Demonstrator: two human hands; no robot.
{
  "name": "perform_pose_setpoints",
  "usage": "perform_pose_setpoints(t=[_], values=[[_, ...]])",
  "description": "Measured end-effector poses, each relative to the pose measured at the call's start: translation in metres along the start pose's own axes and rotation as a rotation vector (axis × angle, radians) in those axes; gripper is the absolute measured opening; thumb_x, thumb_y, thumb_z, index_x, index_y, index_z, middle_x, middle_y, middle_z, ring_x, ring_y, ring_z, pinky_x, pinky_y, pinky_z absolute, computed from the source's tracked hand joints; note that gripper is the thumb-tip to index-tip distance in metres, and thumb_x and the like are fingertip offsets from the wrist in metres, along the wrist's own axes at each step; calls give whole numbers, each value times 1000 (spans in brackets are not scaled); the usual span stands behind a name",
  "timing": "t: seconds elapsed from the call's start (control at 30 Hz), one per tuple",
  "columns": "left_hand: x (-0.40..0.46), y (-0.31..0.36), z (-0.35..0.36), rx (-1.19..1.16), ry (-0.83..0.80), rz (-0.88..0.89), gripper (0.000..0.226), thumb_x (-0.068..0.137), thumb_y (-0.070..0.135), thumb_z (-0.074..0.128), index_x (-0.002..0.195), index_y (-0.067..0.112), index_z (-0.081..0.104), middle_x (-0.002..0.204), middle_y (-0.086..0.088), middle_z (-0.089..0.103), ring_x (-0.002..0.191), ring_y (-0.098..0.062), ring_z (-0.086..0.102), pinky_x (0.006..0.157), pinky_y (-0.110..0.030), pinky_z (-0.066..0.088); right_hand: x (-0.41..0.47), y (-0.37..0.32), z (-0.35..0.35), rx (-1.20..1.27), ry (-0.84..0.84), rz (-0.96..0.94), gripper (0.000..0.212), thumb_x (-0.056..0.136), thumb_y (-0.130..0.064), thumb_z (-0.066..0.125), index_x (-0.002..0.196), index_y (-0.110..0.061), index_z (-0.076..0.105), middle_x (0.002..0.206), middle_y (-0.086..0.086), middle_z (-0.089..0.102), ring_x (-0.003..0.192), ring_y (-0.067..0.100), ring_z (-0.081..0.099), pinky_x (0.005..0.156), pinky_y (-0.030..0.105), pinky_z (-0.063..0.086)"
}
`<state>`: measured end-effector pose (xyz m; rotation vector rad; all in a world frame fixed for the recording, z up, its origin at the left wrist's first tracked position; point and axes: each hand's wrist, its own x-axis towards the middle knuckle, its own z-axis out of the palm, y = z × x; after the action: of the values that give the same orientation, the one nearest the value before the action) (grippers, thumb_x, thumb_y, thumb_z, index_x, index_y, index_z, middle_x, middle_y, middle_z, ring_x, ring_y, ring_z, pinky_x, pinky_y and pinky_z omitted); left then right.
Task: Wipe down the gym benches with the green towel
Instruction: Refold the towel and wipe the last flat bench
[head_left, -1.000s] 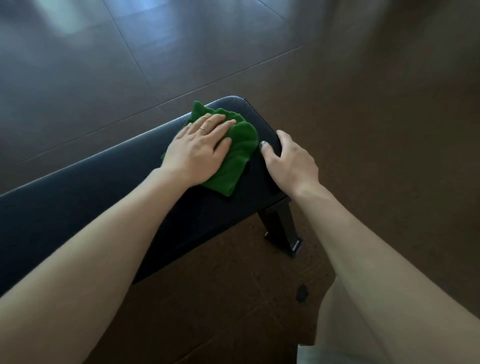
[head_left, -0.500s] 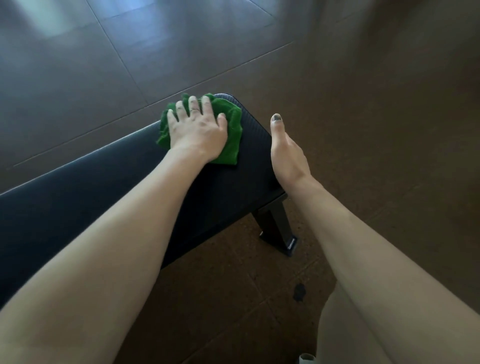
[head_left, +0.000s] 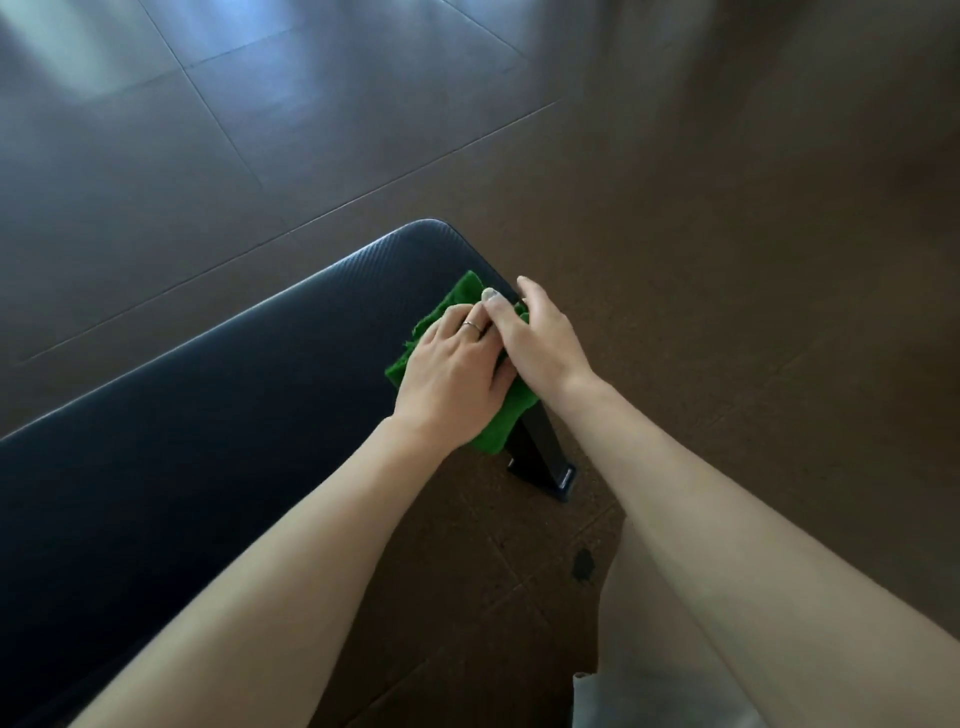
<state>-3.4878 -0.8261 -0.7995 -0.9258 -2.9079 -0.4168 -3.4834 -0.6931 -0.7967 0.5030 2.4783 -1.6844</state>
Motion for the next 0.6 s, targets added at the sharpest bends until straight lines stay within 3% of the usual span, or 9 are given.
perform_pose_setpoints(t=[0.1,0.2,0.33,0.43,0.53,0.6], values=[[3,9,-40,-168,-158,-175,33,105,35,45,120,12,65,112,-6,69,102,-27,63,84,-46,52,-28,-28,-18,62,-52,89,73,97,-62,54,158,-24,40,161,2,42,147,21,39,117,41,36],[1,20,-73,-495,-298,-414,27,105,42,49,101,18,61,91,0,67,83,-19,65,76,-46,56,-49,-45,-34,294,-128,270,58,92,-62,60,135,-24,62,135,2,65,128,23,60,108,45,48],[19,50,-158,-564,-344,-399,27,104,43,52,95,20,60,84,4,64,74,-12,60,62,-29,45,-77,-107,-73,408,-217,348,54,83,-58,66,121,-20,70,116,6,75,110,26,71,92,43,56],[40,73,-217,-594,-374,-426,28,104,44,54,87,21,55,77,7,59,67,-7,55,56,-23,38,-93,-155,-105,431,-157,352,59,74,-61,71,115,-19,70,112,7,76,104,27,74,95,51,59],[52,106,-264,-606,-419,-457,29,103,41,57,79,26,48,71,10,53,58,-1,51,45,-13,34,-118,-190,-145,403,-100,361,45,83,-55,71,109,-18,70,110,5,75,101,26,73,93,48,59],[63,136,-291,-609,-488,-443,24,100,40,61,85,24,52,78,8,58,66,-6,57,52,-18,39,-138,-206,-179,415,-59,394,39,85,-51,71,108,-19,69,110,5,75,102,26,72,96,50,57]])
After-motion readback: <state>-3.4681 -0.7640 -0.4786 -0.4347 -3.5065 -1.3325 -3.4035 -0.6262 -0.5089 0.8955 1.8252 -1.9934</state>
